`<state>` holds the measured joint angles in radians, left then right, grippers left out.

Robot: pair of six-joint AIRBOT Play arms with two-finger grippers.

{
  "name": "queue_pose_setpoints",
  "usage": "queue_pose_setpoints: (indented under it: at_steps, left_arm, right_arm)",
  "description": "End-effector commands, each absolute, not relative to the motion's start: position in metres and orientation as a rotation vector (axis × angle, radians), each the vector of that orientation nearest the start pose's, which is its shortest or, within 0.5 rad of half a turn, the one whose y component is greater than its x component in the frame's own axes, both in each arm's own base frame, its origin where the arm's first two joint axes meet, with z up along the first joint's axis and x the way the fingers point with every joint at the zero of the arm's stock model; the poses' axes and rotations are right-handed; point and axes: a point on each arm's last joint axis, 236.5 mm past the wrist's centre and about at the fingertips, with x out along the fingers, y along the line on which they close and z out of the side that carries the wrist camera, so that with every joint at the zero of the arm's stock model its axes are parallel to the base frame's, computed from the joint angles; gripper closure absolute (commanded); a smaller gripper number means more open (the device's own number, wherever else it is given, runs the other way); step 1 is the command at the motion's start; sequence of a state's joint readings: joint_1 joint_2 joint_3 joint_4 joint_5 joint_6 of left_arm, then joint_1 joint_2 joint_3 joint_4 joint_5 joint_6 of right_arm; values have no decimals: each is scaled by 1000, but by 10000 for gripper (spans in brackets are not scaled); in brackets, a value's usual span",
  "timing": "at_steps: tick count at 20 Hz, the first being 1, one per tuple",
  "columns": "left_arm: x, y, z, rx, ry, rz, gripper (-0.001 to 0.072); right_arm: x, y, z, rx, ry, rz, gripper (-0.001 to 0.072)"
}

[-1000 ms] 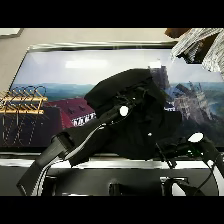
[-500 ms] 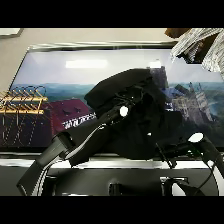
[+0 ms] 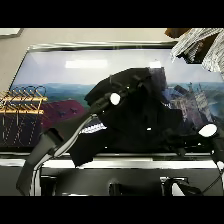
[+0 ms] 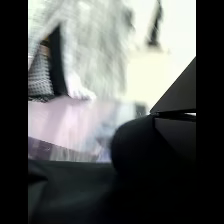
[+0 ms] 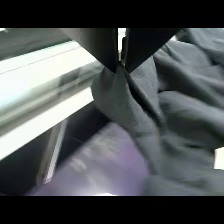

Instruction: Fold the clothes and pants, and hang the long-sleeved shirts on hangers.

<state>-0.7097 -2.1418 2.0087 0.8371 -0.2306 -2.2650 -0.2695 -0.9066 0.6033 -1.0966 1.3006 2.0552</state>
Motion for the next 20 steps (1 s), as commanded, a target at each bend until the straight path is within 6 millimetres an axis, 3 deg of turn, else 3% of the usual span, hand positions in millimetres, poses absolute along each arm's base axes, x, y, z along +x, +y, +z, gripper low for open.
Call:
queue_pose_setpoints:
  at_steps: [1, 5, 10, 15, 17, 20]
  left_arm:
    - [521, -477, 82, -901, 849, -625, 695]
    - [543, -428, 155, -840, 688, -657, 695]
    - [562, -361, 239, -805, 499, -647, 695]
    - [567, -292, 298, -722, 363, -581, 695]
    - [565, -269, 321, -703, 308, -558, 695]
    - [555, -241, 358, -700, 232, -542, 695]
  right_arm:
    - [266, 31, 1, 1021, 1338, -282, 686]
    - [330, 29, 73, 965, 1095, -141, 687]
    - [412, 76, 149, 728, 945, 68, 687]
    - [493, 74, 257, 588, 693, 116, 687]
    - [510, 74, 298, 578, 599, 144, 687]
    - [516, 73, 346, 569, 460, 176, 687]
